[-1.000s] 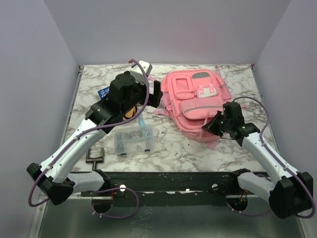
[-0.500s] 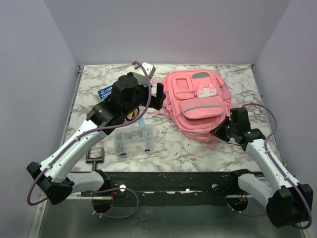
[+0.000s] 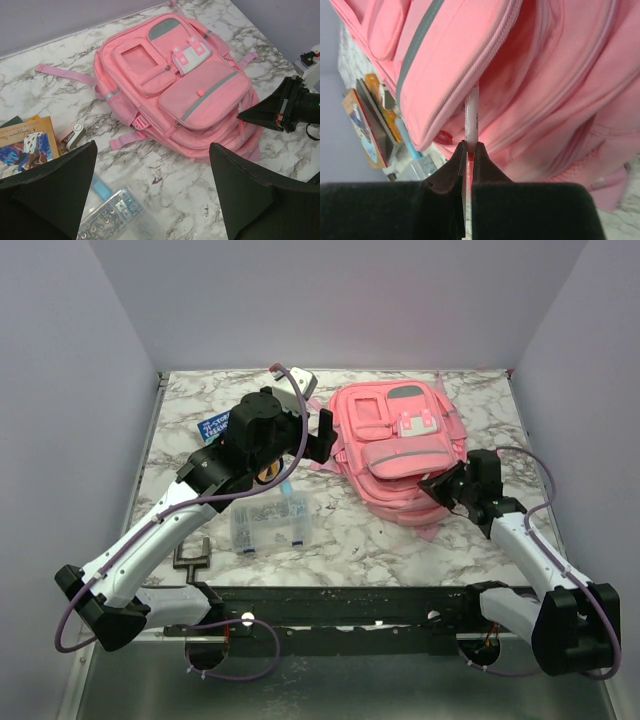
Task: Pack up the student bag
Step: Place the stationery in the student bag.
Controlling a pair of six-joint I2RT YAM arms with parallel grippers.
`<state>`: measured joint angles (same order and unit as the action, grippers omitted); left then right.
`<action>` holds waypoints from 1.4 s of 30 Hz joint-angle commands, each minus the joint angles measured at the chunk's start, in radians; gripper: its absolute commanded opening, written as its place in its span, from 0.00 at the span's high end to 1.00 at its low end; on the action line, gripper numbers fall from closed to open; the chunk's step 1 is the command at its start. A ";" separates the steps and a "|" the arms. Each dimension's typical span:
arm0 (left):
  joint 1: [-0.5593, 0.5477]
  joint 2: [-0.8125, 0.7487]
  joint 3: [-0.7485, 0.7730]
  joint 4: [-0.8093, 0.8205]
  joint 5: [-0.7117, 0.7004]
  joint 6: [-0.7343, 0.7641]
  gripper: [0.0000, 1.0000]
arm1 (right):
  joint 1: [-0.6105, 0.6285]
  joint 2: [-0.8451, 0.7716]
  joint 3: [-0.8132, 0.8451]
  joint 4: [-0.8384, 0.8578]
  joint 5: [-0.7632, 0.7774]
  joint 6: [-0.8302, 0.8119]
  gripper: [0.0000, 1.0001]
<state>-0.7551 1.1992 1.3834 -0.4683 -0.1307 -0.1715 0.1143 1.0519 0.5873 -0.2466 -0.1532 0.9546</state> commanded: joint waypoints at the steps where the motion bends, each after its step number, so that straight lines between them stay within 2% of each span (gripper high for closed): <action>1: -0.006 0.010 0.005 0.001 0.032 -0.010 0.04 | -0.007 0.032 -0.044 0.304 0.059 0.151 0.99; 7: -0.005 0.017 0.004 0.002 0.030 -0.017 0.04 | -0.007 0.109 -0.119 0.474 0.170 0.314 0.99; 13: -0.003 0.019 0.006 0.003 0.040 -0.021 0.05 | -0.007 0.153 -0.145 0.537 0.278 0.343 0.98; 20: 0.013 0.014 0.008 0.002 0.057 -0.034 0.05 | -0.007 0.180 -0.142 0.517 0.347 0.337 0.84; 27: 0.015 0.019 0.005 0.004 0.056 -0.034 0.05 | -0.007 0.264 -0.139 0.601 0.246 0.288 0.65; 30: 0.019 0.023 0.007 0.005 0.064 -0.036 0.05 | -0.006 0.248 -0.140 0.620 0.201 0.237 0.62; 33: 0.019 0.029 0.008 0.004 0.063 -0.033 0.04 | -0.005 0.187 -0.132 0.533 0.196 0.170 0.62; 39: 0.020 0.025 0.008 0.003 0.073 -0.039 0.05 | -0.006 -0.024 -0.098 0.210 0.160 -0.047 0.62; 42: 0.020 0.022 0.008 0.004 0.061 -0.037 0.05 | -0.005 -0.137 -0.082 0.063 0.081 -0.176 0.50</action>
<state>-0.7391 1.2243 1.3834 -0.4686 -0.0807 -0.2020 0.1139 1.0267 0.4614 0.0559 0.0231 0.9928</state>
